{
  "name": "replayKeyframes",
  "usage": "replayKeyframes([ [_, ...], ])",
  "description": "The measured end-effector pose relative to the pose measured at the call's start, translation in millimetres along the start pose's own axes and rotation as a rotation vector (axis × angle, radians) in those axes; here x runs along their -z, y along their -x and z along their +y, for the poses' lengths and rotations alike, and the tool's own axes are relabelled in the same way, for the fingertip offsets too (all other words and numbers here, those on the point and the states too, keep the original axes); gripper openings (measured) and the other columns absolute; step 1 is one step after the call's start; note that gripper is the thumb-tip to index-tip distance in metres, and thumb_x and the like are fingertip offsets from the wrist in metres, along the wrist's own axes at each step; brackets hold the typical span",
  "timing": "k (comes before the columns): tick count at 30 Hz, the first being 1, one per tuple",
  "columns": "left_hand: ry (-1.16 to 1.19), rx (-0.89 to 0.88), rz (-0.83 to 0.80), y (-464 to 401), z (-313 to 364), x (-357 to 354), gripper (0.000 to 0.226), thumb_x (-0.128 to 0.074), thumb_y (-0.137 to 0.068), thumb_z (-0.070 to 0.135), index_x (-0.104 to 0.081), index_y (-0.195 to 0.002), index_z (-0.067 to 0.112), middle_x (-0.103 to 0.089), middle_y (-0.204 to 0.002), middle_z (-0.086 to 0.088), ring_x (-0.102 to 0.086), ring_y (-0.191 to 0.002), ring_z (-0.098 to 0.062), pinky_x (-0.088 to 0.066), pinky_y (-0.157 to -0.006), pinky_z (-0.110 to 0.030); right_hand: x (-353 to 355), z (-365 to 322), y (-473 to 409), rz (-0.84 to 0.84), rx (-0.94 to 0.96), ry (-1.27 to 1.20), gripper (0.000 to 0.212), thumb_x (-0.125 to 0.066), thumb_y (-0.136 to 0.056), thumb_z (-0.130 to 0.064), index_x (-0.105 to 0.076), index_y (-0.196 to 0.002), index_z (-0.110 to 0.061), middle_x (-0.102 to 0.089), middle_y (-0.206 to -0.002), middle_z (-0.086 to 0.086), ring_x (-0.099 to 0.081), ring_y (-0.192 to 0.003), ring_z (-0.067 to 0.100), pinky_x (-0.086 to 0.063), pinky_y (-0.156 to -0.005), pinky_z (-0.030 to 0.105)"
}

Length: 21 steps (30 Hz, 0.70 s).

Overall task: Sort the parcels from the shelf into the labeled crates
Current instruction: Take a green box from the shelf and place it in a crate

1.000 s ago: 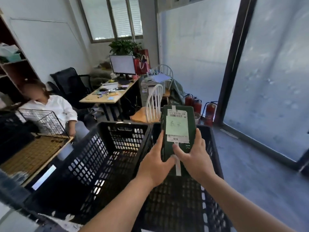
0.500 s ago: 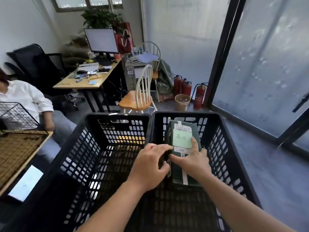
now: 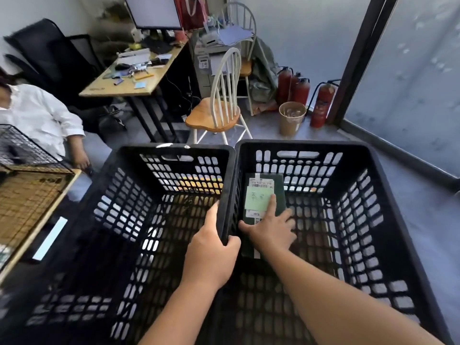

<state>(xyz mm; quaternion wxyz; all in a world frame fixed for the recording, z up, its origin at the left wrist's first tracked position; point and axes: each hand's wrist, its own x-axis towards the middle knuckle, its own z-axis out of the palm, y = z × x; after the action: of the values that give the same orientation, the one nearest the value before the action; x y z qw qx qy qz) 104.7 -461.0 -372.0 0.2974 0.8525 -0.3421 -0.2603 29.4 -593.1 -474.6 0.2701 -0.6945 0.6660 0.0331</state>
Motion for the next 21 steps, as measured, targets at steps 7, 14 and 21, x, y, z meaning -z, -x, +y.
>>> replayKeyframes([
  [7, -0.012, 0.006, 0.016, 0, -1, -2, 0.08, -0.065, -0.094, 0.03, -0.026, -0.161, 0.051, -0.072, -0.114, 0.013, -0.07, -0.102, -0.013, -0.059, -0.096, -0.036, -7, 4, -5, -0.019, 0.017, 0.01, 0.127, -0.056, -0.073, -0.091, 0.02, -0.16, -0.038, -0.002, -0.167, 0.024, -0.023, -0.148, 0.047, -0.038, -0.111, 0.059],
  [14, -0.058, 0.007, -0.023, -3, -6, -3, 0.08, -0.06, -0.097, 0.034, -0.019, -0.164, 0.047, -0.071, -0.122, 0.006, -0.068, -0.105, -0.019, -0.06, -0.093, -0.039, 14, 15, 3, -0.024, 0.023, -0.127, 0.131, -0.064, -0.071, -0.088, 0.02, -0.16, -0.041, -0.008, -0.17, 0.014, -0.022, -0.152, 0.043, -0.035, -0.111, 0.065],
  [21, -0.084, -0.014, -0.046, 2, -2, 7, 0.079, -0.056, -0.1, 0.046, -0.013, -0.166, 0.046, -0.061, -0.147, 0.001, -0.063, -0.122, -0.026, -0.057, -0.096, -0.043, 100, 53, 47, 0.156, 0.278, -0.207, 0.114, -0.058, -0.074, -0.089, 0.004, -0.161, -0.049, -0.015, -0.172, 0.006, -0.025, -0.153, 0.04, -0.039, -0.114, 0.064],
])
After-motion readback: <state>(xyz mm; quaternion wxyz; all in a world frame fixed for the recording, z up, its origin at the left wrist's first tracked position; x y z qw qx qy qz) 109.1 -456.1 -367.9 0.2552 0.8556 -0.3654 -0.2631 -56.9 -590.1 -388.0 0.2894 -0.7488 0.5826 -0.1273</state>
